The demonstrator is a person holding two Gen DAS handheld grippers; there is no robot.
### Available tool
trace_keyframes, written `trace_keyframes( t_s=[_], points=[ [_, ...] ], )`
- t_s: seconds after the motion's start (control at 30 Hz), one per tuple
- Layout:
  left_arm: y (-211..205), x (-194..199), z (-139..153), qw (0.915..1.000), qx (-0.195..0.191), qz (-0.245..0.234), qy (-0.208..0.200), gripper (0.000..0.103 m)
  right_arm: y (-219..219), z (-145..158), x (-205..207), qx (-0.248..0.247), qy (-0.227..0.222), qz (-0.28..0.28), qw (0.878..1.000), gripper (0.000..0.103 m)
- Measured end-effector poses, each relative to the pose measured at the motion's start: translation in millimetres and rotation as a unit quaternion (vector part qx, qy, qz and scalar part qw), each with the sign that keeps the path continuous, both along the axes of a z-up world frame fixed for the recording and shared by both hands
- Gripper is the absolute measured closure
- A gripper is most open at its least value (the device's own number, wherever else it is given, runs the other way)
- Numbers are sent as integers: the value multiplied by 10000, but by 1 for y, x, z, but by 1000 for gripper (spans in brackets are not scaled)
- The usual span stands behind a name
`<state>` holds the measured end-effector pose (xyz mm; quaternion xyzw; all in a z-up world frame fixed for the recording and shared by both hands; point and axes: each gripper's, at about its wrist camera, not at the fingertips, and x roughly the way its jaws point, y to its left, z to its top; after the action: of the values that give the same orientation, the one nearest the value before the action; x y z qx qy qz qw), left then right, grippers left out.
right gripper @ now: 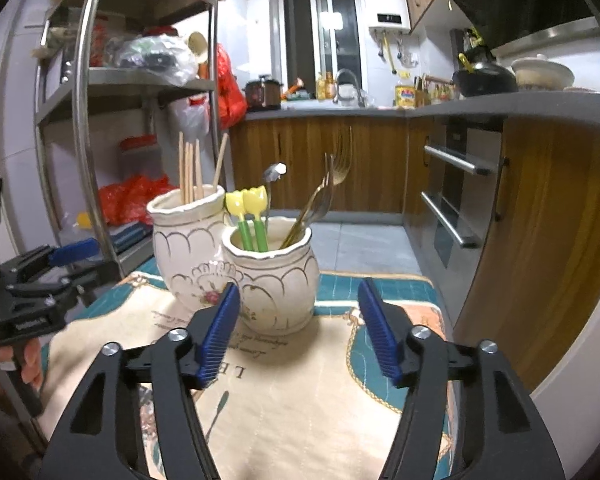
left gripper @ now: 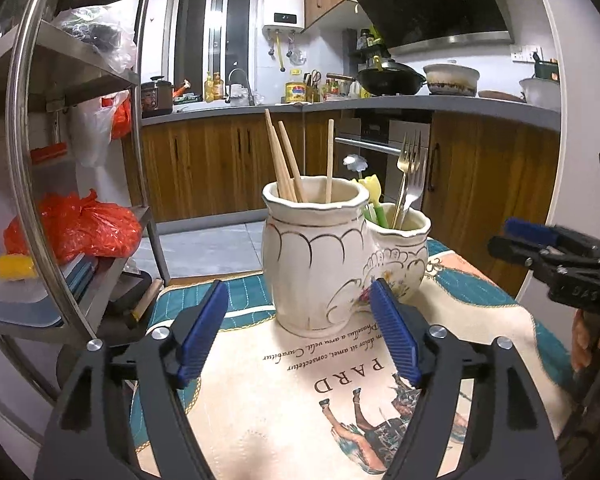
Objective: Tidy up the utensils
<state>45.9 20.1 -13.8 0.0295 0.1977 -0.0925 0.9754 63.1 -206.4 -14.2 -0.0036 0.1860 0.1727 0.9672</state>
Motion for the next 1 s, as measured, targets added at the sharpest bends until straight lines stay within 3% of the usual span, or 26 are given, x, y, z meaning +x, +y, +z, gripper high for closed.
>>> trace_keyframes(
  t_s=[0.1,0.3,0.5,1.0],
  points=[
    [-5,-2,-2,9998,124,-29,-122,14,0,-1,-1,-43,-99,23,9999,27],
    [-2,-3,-1,9998,-14,-22,-185,6,1,-6,1,-43,-116,115,9999,17],
    [0,-3,-1,9998,-69,-35,-187,6,3,-10,3,-29,-120,215,9997,8],
    [0,-3,-1,9998,-58,-39,-188,6,4,-12,2,-79,-134,159,9998,7]
  ],
)
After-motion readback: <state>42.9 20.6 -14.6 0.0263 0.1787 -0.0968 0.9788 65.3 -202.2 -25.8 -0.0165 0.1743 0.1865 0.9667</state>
